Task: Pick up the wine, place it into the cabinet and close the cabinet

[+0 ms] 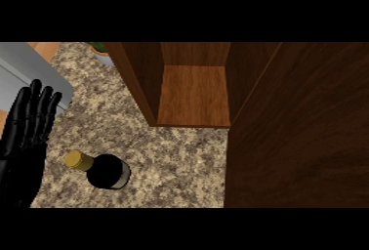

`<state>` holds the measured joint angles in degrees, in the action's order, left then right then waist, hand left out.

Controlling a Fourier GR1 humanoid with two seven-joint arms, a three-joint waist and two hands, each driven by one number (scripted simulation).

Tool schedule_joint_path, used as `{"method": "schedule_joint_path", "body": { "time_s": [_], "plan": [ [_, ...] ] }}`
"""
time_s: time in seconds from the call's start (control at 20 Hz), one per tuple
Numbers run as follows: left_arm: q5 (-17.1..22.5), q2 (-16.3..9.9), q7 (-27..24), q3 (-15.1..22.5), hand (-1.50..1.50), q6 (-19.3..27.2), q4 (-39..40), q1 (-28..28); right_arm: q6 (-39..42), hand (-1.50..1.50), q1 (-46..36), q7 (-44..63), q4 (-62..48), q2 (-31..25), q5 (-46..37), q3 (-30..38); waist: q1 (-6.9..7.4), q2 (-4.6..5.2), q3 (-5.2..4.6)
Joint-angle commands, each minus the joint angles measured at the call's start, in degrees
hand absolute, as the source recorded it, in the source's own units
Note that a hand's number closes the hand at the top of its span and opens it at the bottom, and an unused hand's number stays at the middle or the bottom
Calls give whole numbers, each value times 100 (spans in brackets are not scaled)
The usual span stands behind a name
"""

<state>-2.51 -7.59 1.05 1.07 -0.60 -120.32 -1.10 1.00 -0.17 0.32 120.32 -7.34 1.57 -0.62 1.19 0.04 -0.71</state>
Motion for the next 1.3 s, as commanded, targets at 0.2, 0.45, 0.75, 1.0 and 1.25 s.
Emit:
{"method": "schedule_joint_path", "body": {
  "time_s": [0.2,0.45,0.75,1.0,1.25],
  "plan": [
    [-792,411,366,287,-150,625,-891,-347,-256,-150,590,158,679,269,-325,-156,-126,-20,73],
    [258,679,1465,258,-150,648,-1144,-386,331,-150,1068,1015,1323,222,811,-584,-147,-25,75],
    [-541,755,2528,1081,-150,1239,-2048,-307,-197,-150,1310,1961,2349,506,-12,-1639,-143,-19,73],
    [-811,693,3259,1033,-150,1398,-2405,14,-322,-150,1252,2443,2910,490,-411,-2091,-143,-22,72],
    [-1463,756,3599,1653,-150,1769,-2418,-23,-665,-150,750,2897,2790,553,-673,-2275,-113,-25,72]
  ]
}}
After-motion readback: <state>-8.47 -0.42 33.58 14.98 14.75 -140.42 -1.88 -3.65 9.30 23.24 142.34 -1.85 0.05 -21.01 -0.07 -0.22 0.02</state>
